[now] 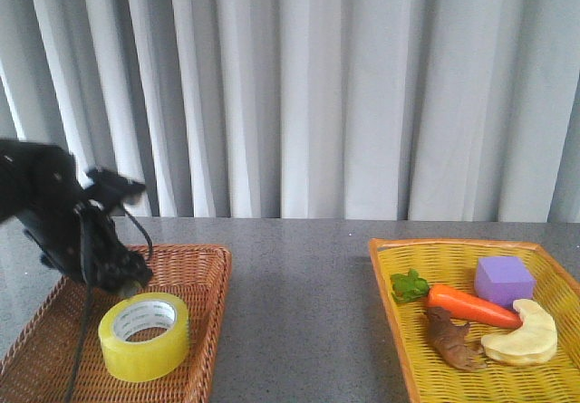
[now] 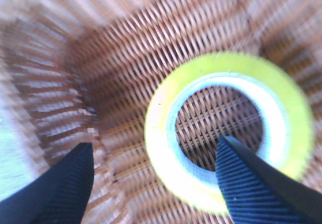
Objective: Transfer tape with both arms
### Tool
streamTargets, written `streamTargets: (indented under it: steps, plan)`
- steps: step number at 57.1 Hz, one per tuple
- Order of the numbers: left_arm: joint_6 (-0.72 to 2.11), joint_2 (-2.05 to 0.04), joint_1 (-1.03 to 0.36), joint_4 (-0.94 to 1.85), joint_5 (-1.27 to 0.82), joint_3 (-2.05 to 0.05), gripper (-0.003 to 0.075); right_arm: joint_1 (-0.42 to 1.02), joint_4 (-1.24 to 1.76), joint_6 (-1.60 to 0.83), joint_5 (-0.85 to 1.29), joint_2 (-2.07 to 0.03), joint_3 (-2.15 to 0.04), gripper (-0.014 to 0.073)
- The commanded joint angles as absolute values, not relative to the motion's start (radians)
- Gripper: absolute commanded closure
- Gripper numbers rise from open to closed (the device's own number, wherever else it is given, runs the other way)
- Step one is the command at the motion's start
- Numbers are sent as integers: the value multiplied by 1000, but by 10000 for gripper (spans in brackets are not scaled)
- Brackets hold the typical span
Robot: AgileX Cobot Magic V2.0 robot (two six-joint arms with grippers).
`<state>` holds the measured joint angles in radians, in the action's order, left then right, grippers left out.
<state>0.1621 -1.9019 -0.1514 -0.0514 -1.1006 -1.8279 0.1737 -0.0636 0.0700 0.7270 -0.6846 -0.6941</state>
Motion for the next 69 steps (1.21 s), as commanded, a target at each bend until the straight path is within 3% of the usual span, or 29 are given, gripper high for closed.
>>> streamTargets:
  steps: [1, 14, 44, 69]
  plan:
    - [129, -1743, -150, -46, -1082, -1866, 218, 167, -70, 64, 668, -685, -721, 148]
    - [127, -1515, -151, 9, -1032, -1751, 218, 167, -70, 64, 668, -685, -721, 148]
    - [145, -867, -151, 50, -747, -950, 218, 167, -70, 64, 661, -685, -721, 148]
    - [140, -583, -151, 59, -586, -607, 224, 167, -71, 65, 660, -685, -721, 158]
